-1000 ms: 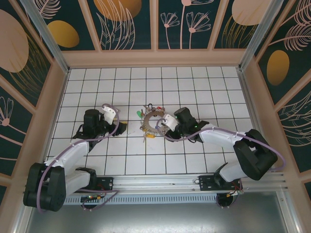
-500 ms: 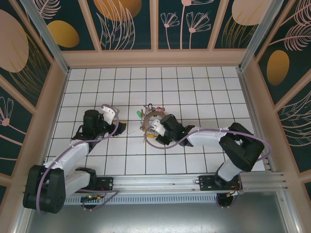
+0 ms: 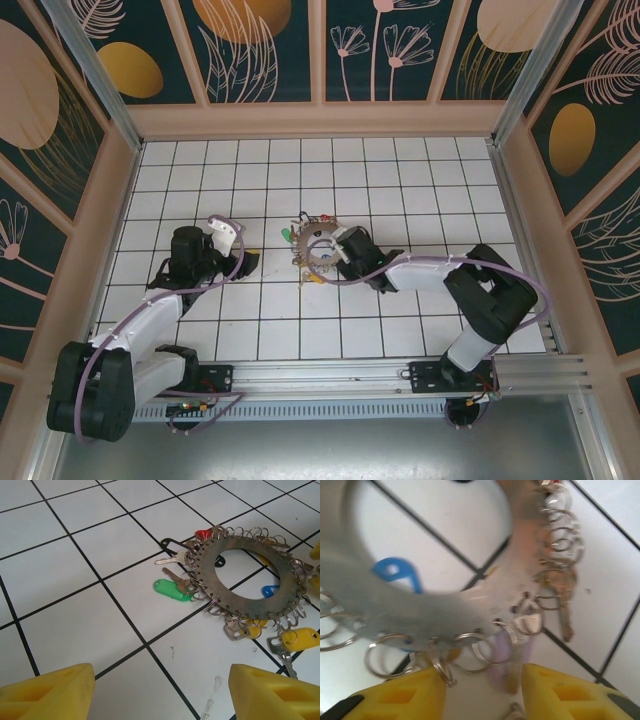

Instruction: Put the keys on the keyring

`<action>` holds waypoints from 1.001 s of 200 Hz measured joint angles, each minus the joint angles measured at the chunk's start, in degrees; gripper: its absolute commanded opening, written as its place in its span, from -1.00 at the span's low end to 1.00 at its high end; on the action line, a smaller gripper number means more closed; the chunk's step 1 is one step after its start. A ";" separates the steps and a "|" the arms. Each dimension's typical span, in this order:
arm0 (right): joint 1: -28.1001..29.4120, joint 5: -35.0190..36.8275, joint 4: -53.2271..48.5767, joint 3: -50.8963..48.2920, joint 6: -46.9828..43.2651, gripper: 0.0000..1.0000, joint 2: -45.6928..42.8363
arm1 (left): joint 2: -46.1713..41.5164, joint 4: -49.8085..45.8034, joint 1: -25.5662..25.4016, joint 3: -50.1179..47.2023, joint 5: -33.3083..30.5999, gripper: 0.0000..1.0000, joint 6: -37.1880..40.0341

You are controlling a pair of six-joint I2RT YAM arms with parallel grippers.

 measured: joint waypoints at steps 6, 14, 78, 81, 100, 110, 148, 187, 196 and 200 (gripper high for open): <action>-0.83 -0.79 0.22 -0.35 0.31 -0.09 -1.03 | 0.00 0.00 0.00 -0.02 0.00 0.43 0.00; -1.81 -1.99 0.35 -0.72 0.72 -0.10 -2.36 | 0.00 0.00 0.00 -0.02 0.02 0.43 0.00; -4.94 -20.81 -0.68 -0.07 3.43 -0.02 -6.80 | 0.02 0.02 -0.04 -0.02 0.00 0.43 0.00; -4.83 -21.68 -1.09 0.28 3.52 -0.03 -6.27 | 0.04 0.02 -0.04 -0.02 0.00 0.43 0.00; -3.91 -25.57 -4.04 3.13 4.24 -0.04 -2.40 | 0.20 0.04 -0.04 -0.02 0.00 0.43 0.00; -3.43 -26.05 -5.29 4.24 5.09 -0.06 -0.72 | 0.37 0.02 -0.04 -0.02 0.00 0.43 0.00; -2.78 -22.58 -10.62 8.85 8.83 -0.05 3.89 | 0.39 0.04 -0.07 -0.02 -0.02 0.43 0.04; -0.48 -17.03 -13.75 12.33 10.86 -0.01 7.28 | 0.39 0.04 -0.04 -0.02 -0.02 0.43 0.42; 0.07 -16.04 -14.08 12.96 11.23 -0.03 7.82 | 0.39 0.02 -0.04 -0.02 -0.02 0.43 0.44; 0.24 -15.50 -14.19 13.25 11.32 -0.05 8.02 | 0.39 0.02 -0.07 -0.02 -0.04 0.43 0.44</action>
